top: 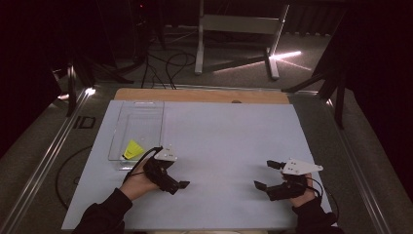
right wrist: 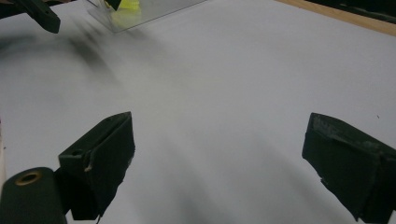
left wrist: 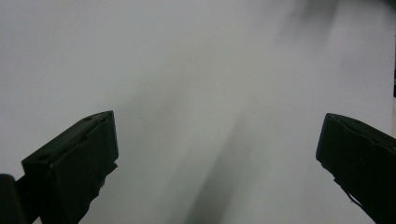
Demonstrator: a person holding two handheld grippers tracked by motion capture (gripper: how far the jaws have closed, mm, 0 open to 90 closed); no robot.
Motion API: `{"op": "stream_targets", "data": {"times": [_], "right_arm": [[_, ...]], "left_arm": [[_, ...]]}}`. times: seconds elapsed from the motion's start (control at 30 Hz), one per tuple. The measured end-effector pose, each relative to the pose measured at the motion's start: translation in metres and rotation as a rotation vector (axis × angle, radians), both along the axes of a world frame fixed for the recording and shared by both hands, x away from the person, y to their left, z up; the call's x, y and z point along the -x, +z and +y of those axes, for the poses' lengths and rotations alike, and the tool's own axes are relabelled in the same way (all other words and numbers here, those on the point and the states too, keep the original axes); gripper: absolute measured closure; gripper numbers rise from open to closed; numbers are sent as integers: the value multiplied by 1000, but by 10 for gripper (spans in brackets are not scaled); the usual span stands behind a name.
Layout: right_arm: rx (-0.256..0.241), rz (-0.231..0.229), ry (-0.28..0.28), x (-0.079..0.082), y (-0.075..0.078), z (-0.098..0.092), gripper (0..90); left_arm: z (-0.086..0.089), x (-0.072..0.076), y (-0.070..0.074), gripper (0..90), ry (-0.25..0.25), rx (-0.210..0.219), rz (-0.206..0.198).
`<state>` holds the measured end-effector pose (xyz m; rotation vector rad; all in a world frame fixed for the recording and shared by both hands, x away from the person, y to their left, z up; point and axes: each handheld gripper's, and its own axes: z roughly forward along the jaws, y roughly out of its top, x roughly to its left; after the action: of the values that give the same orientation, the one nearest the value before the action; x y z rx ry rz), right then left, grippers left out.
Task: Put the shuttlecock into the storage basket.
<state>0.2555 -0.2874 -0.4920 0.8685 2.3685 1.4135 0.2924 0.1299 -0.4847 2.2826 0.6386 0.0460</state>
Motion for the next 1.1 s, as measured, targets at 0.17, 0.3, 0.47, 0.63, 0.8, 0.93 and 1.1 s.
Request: {"op": "stream_targets", "data": {"times": [0.17, 0.3, 0.47, 0.63, 0.8, 0.93, 1.1], "right_arm": [[8, 4, 2, 0, -2, 0, 94], [12, 1, -3, 1, -2, -1, 95], [7, 5, 0, 0, -3, -3, 100], [22, 13, -4, -1, -5, -5, 103], [16, 14, -12, -2, -7, -8, 102], [19, 21, -16, -2, -8, -8, 103], [62, 14, -19, -2, -11, -6, 102]], "left_arm": [[9, 6, -3, 0, 20, 2, -18], [20, 9, -7, 0, 35, 16, -10], [39, 15, -11, 0, 46, 56, -17], [55, 21, -15, 0, 47, 91, -17], [72, 26, -22, 1, 85, 123, -15], [83, 30, -28, 1, 129, 139, -11], [91, 34, -34, 1, 171, 130, 4]]}}
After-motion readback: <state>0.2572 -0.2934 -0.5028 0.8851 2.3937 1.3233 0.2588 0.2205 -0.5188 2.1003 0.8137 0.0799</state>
